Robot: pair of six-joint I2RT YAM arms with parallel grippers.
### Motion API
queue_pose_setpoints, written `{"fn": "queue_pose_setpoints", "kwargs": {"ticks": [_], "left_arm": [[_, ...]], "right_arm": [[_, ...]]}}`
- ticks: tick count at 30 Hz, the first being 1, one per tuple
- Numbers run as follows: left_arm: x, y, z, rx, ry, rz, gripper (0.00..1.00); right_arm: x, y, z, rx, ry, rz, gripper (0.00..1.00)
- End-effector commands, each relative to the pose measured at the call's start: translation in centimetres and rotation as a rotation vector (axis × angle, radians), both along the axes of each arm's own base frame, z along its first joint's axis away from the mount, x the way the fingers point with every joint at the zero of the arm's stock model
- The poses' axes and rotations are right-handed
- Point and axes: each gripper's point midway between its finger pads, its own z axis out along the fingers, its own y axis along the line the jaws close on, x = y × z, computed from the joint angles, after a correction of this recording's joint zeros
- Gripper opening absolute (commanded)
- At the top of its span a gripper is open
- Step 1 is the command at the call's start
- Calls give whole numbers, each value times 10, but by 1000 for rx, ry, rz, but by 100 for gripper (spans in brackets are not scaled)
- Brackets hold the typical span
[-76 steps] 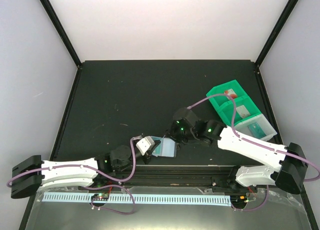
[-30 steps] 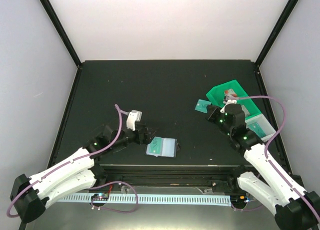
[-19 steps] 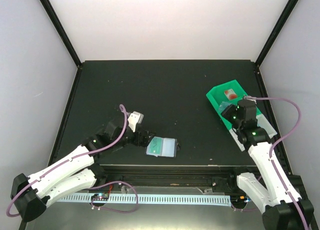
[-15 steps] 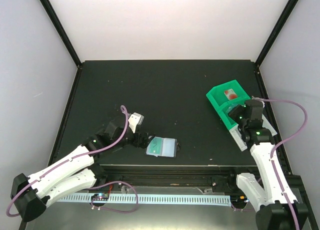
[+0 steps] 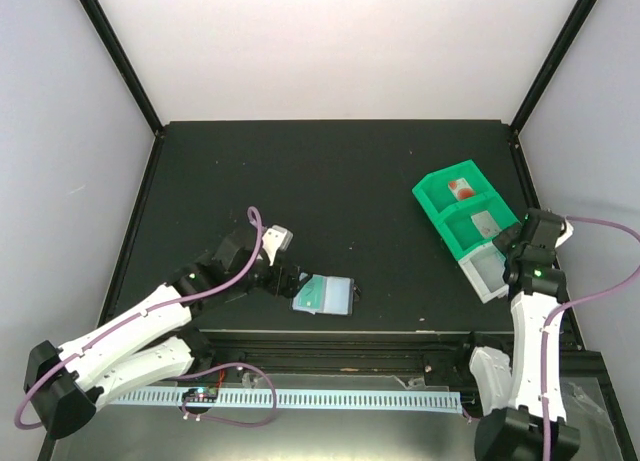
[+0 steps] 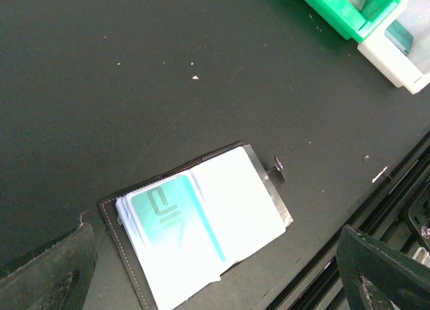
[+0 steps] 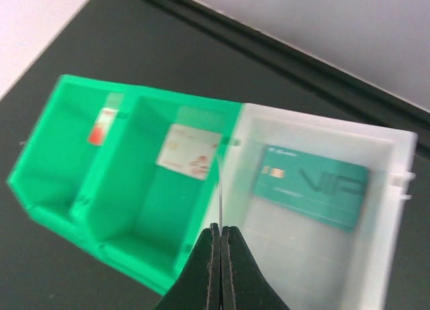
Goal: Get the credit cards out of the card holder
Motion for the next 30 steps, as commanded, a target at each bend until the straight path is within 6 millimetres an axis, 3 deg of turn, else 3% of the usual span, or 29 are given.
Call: {"fn": "queue_pose_setpoints", "kwargs": {"ticks": [1,7,11,14,19,30], "left_arm": [[1,-4,7,-12,-6,-26,99],[1,-8,10,-33,2,-49,99],[2,-9,11,-50,11,-62,99],[5,-10,12,-80,24,-74,99],[9,-8,11,-93,19,-59,99],[7,-7,10,-84,27,-67,99]], "right_arm": [[-17,-19,-15,11,88,-48,1],[-18,-30,-33,59,75,-98,1],[-15,-36,-65,167,41,-128,1],[-10,-40,-78,225,35,-104,1],[5,-36,-80,244,-18,-17,1],[12,-42,-74,208,-81,-10,1]]}}
